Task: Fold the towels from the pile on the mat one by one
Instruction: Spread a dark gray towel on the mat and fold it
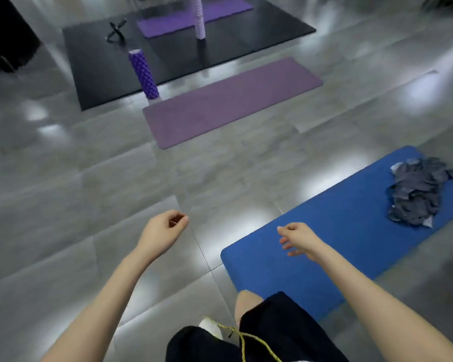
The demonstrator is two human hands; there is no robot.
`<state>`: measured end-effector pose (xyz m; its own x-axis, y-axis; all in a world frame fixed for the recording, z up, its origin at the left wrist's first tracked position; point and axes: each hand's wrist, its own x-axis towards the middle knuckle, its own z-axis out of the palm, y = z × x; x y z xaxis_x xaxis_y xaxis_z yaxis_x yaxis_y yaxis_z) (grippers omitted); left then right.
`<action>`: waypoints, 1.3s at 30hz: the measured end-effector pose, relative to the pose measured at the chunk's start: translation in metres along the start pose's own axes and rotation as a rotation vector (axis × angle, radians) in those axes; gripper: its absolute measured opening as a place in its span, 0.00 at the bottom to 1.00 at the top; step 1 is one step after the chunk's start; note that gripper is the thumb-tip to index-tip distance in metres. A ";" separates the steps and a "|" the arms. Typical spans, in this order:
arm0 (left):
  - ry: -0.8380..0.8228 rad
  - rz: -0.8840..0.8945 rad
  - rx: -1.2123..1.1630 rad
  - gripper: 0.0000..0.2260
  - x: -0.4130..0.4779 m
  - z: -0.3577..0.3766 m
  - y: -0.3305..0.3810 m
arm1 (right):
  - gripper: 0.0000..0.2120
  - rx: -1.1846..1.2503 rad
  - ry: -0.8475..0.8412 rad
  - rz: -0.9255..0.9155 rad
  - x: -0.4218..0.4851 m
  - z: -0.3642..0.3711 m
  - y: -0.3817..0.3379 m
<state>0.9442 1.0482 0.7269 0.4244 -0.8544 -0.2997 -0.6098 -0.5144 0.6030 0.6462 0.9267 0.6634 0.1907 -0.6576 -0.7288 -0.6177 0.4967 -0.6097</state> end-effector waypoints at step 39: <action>-0.896 0.783 0.207 0.05 0.830 0.214 0.623 | 0.09 0.432 0.660 0.569 0.449 -0.384 -0.216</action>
<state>0.7732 0.0026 0.6952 -0.6730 -0.6453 -0.3615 -0.6246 0.2340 0.7451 0.5721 0.3069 0.5871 -0.5970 -0.3749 -0.7092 -0.1266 0.9170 -0.3782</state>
